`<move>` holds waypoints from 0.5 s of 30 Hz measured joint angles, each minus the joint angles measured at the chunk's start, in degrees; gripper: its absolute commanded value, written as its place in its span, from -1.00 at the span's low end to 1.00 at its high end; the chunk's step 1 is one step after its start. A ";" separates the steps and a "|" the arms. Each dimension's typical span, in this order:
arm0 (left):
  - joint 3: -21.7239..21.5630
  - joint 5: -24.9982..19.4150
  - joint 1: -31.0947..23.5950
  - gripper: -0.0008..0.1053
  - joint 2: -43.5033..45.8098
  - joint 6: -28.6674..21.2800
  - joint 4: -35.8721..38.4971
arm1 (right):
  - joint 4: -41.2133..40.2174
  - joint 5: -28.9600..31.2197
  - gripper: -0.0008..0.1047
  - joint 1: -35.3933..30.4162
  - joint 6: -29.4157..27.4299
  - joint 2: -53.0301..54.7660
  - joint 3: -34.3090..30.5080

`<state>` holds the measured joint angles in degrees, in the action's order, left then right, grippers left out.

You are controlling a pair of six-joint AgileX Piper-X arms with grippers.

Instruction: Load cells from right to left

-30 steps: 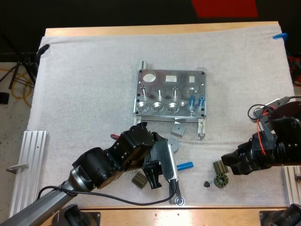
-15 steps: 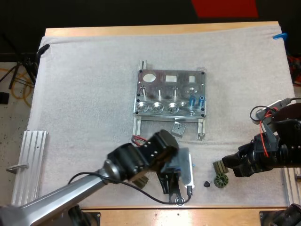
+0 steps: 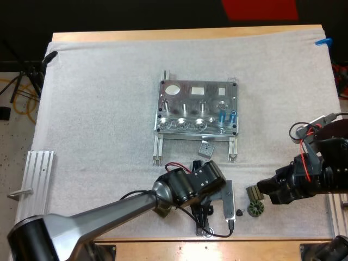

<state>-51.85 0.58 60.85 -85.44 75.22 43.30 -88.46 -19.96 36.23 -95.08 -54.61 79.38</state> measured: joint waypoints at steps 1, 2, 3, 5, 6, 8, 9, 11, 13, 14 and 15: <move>0.00 -0.58 0.00 0.11 -0.82 -0.02 0.00 | 0.00 0.00 0.08 0.00 0.00 0.00 0.00; 0.00 -0.58 0.00 0.11 -1.21 -0.02 0.00 | 0.00 0.00 0.08 0.00 0.00 0.00 0.00; 0.00 -0.58 0.00 0.11 -1.96 -0.02 0.00 | 0.00 0.00 0.08 0.00 0.00 0.00 0.00; 0.00 -0.58 0.00 0.11 -2.94 0.09 0.00 | 0.00 0.00 0.08 0.00 0.00 0.00 0.00; 0.00 -0.58 0.00 0.11 -3.71 0.07 -0.21 | 0.00 -0.05 0.08 0.00 0.00 0.00 0.00; 0.00 -1.38 0.00 0.11 -4.86 0.07 -0.89 | 0.00 -0.05 0.08 0.00 0.00 0.00 0.00; 0.00 -1.47 0.00 0.11 -5.48 0.18 -1.47 | 0.00 -0.05 0.08 0.00 0.00 0.00 0.00; 0.00 -1.45 0.00 0.11 -6.38 0.45 -2.16 | 0.00 -0.05 0.08 0.00 0.00 0.00 0.00; 0.00 -1.45 0.00 0.11 -6.66 1.78 -3.67 | 0.00 -0.05 0.08 0.00 0.00 0.00 0.00; 0.00 -1.45 0.00 0.11 -6.65 2.36 -4.00 | 0.00 -0.05 0.08 0.00 0.00 0.00 0.00; 0.00 -1.45 0.00 0.11 -6.77 3.04 -4.40 | 0.00 -0.05 0.08 0.00 0.00 0.00 0.00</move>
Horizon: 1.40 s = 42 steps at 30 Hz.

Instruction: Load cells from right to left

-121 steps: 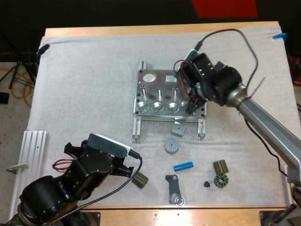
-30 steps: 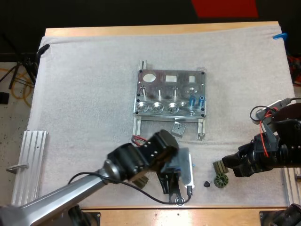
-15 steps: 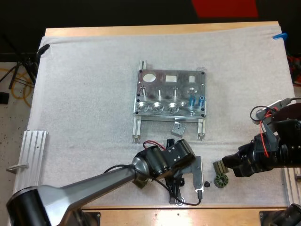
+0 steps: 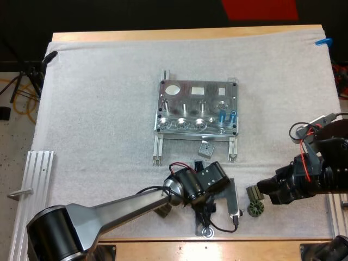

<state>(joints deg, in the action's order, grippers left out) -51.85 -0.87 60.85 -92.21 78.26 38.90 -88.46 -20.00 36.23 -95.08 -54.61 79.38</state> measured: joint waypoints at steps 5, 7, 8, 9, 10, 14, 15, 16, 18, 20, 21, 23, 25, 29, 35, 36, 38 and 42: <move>0.00 -1.48 0.00 0.11 -0.46 0.62 -0.58 | 0.00 0.00 0.08 0.00 -0.28 0.00 0.00; 0.00 -2.93 0.00 0.11 -0.46 0.62 -0.58 | 0.00 0.00 0.08 0.00 -0.42 0.00 0.00; 0.00 -3.20 0.00 0.11 -0.46 0.62 -0.58 | 0.00 0.00 0.08 0.00 -0.42 0.00 0.00; 0.00 -3.80 0.00 0.11 -0.46 0.62 -0.69 | 0.00 0.00 0.08 0.00 -0.42 0.00 0.00; 0.00 -4.04 0.00 0.11 -0.46 0.62 -0.81 | 0.00 0.00 0.08 0.00 -0.42 0.00 0.00; 0.00 -4.04 0.00 0.11 -0.46 0.62 -1.71 | 0.00 0.00 0.08 0.00 -0.42 0.00 0.00; 0.00 -4.17 0.00 0.11 -0.46 0.62 -1.90 | 0.00 0.00 0.08 0.00 -0.42 0.00 0.00; 0.00 -4.22 0.00 0.11 -0.46 0.62 -2.08 | 0.00 0.00 0.08 0.00 -0.42 0.00 0.00; 0.00 -4.20 0.00 0.11 -0.46 0.62 -2.05 | 0.00 0.00 0.08 0.00 -0.42 0.00 0.00; 0.00 -4.20 0.00 0.11 -0.46 0.62 -2.21 | 0.00 0.00 0.08 0.00 -0.42 0.00 0.00; 0.00 -4.20 0.00 0.11 -0.46 0.62 -2.19 | 0.00 0.00 0.08 0.00 -0.42 0.00 0.00; 0.00 -4.26 0.00 0.11 -0.46 0.62 -2.19 | 0.00 0.00 0.08 0.00 -0.42 0.00 0.00; 0.00 -4.01 0.00 0.11 -1.18 0.62 -1.95 | 0.00 0.00 0.08 0.00 -0.42 0.00 0.00; -0.34 -4.00 0.00 0.11 -3.25 0.62 -0.60 | 0.00 0.00 0.08 0.00 -0.42 0.00 0.00; -0.65 -4.00 0.00 -0.15 -3.42 0.62 -0.06 | 0.00 0.00 0.08 0.00 -0.42 0.00 0.00; -0.65 -4.00 0.00 -0.34 -3.42 0.62 0.12 | 0.00 0.00 0.08 0.00 -0.42 0.00 0.00; -0.65 -3.85 0.35 -0.65 -3.58 0.62 0.52 | 0.00 0.00 0.08 0.00 -0.42 0.00 0.00; -0.65 -3.81 0.48 -0.98 -3.57 0.62 1.20 | 0.00 0.00 0.08 0.00 -0.42 0.00 0.00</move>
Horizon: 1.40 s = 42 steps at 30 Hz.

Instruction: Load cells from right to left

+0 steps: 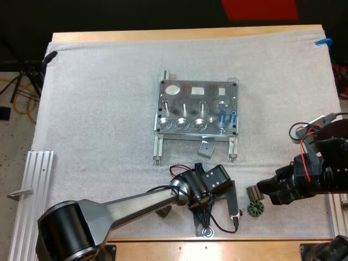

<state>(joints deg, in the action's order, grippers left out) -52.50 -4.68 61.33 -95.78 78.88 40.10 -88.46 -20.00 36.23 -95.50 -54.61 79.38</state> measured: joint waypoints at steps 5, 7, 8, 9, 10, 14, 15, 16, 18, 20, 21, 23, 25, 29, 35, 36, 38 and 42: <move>0.00 -0.12 0.00 -0.98 0.00 0.00 0.11 | 0.00 0.25 0.08 0.00 -0.48 0.00 0.00; 0.17 -0.37 0.00 -0.98 0.34 0.00 0.25 | 0.00 1.58 0.08 0.00 -1.10 0.00 0.00; 0.28 -0.62 0.00 -0.98 0.58 0.00 0.39 | 0.00 1.90 0.08 0.00 -1.41 0.00 0.00; 0.51 -1.34 0.00 -0.98 1.18 0.00 0.89 | 0.00 3.08 0.08 0.00 -1.76 0.00 0.00; 0.62 -1.97 0.00 -0.98 1.92 0.00 1.30 | 0.00 4.12 0.08 0.00 -2.35 0.00 0.00; 0.61 -4.40 0.00 -0.98 4.24 0.00 1.62 | 0.00 5.47 0.08 0.00 -3.18 0.00 0.00; 0.61 -5.02 0.00 -0.98 4.92 0.00 1.62 | 0.00 5.97 0.08 0.00 -3.77 0.00 0.00; 0.61 -5.19 0.00 -0.98 5.53 0.00 1.62 | 0.00 6.23 0.08 0.00 -4.27 0.13 0.00; 0.61 -5.18 0.00 -0.98 6.75 0.00 1.78 | 0.00 7.19 0.08 0.00 -4.29 0.44 0.00; 0.61 -5.32 0.00 -0.98 8.19 0.00 1.76 | 0.00 7.99 0.08 0.00 -4.29 0.78 0.00; 0.61 -5.31 0.00 -0.98 8.97 0.00 1.76 | 0.00 8.28 0.08 0.00 -4.29 0.95 0.00; 0.61 -5.31 0.00 -0.98 10.41 0.00 1.76 | 0.00 8.57 0.08 0.00 -4.29 1.39 0.00; 0.61 -5.31 0.00 -0.98 12.56 0.00 1.76 | 0.00 8.78 0.08 0.00 -4.29 1.85 0.00; 0.72 -5.31 0.00 -0.98 16.10 -0.65 1.98 | 0.00 9.24 0.08 0.00 -4.29 2.77 0.00; 3.79 -3.15 0.00 -0.98 22.86 -1.50 2.17 | 0.00 10.79 0.08 0.00 -4.29 3.54 0.00; 4.74 -2.29 0.00 -0.98 24.41 -1.50 2.21 | 0.00 10.81 0.08 0.00 -4.29 3.52 0.00; 5.93 -1.20 0.00 -0.98 26.51 -1.50 2.21 | 0.00 10.81 0.08 0.00 -4.29 3.52 0.00; 7.37 -0.64 0.00 -0.98 31.67 -1.65 2.82 | 0.00 10.43 0.08 0.00 -4.29 3.70 -2.54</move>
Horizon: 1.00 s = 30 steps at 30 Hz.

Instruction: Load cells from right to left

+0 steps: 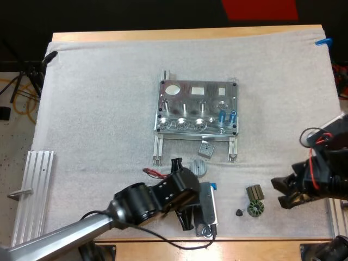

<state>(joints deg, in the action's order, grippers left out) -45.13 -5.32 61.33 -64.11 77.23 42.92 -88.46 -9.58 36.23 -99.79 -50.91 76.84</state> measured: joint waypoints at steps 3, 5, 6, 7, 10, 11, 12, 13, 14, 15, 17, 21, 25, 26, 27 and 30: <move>-0.02 0.53 0.00 -0.98 3.36 -0.62 -0.12 | 1.49 -4.08 0.08 0.00 1.23 -0.02 -4.14; -0.02 0.88 0.00 -0.98 4.92 -1.28 -0.10 | 3.47 -7.35 0.08 0.00 2.50 -0.02 -6.34; -0.02 0.95 0.00 -0.98 5.89 -1.39 -0.10 | 5.28 -9.04 0.08 0.00 3.24 -0.02 -7.66; -0.02 0.93 0.00 -0.98 6.74 -1.38 -0.10 | 6.91 -10.38 0.08 0.00 3.70 -0.02 -8.73; -0.02 1.06 0.00 -0.98 7.96 -1.38 -0.10 | 11.32 -13.23 0.08 0.00 5.07 -0.17 -10.82; -0.02 1.06 0.00 -0.98 8.06 -1.38 -0.10 | 12.23 -13.78 0.08 0.00 5.43 -0.17 -11.17; -0.02 1.06 0.00 -0.98 8.14 -1.38 -0.10 | 13.83 -14.69 0.08 0.00 6.34 -0.17 -11.77; -0.02 1.06 0.00 -0.98 8.11 -1.38 -0.10 | 15.45 -15.30 0.08 0.00 7.22 -0.17 -12.25; -0.02 1.06 0.00 -0.98 8.11 -1.38 -0.10 | 16.02 -15.58 0.08 0.00 7.55 -0.17 -12.58; -0.02 1.06 0.00 -0.98 8.11 -1.38 -0.10 | 17.31 -15.73 0.08 0.00 8.24 -0.17 -13.12; -0.02 1.06 0.00 -0.98 8.11 -1.38 -0.10 | 19.40 -16.73 0.08 0.00 9.08 -0.17 -14.23; -0.02 1.06 0.00 -0.98 8.11 -1.53 -0.10 | 24.36 -21.13 0.08 0.00 12.55 -0.17 -17.75; -0.02 1.14 0.00 -0.98 8.11 -2.20 -0.10 | 28.55 -22.14 0.08 0.00 14.49 -0.17 -20.54; -0.02 1.14 0.00 -0.98 8.11 -2.29 -0.10 | 29.24 -22.33 0.08 0.00 14.72 -0.29 -20.72; -0.02 1.14 0.00 -0.98 8.11 -2.50 -0.10 | 30.52 -23.14 0.08 0.00 15.20 -0.30 -21.32; -0.02 1.14 0.00 -0.98 8.11 -2.51 -0.10 | 33.73 -24.59 0.08 0.00 16.82 -0.29 -22.48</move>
<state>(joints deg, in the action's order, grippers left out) -45.15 -4.19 61.33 -56.00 74.72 42.82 -54.73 -34.17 36.23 -82.97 -51.20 54.35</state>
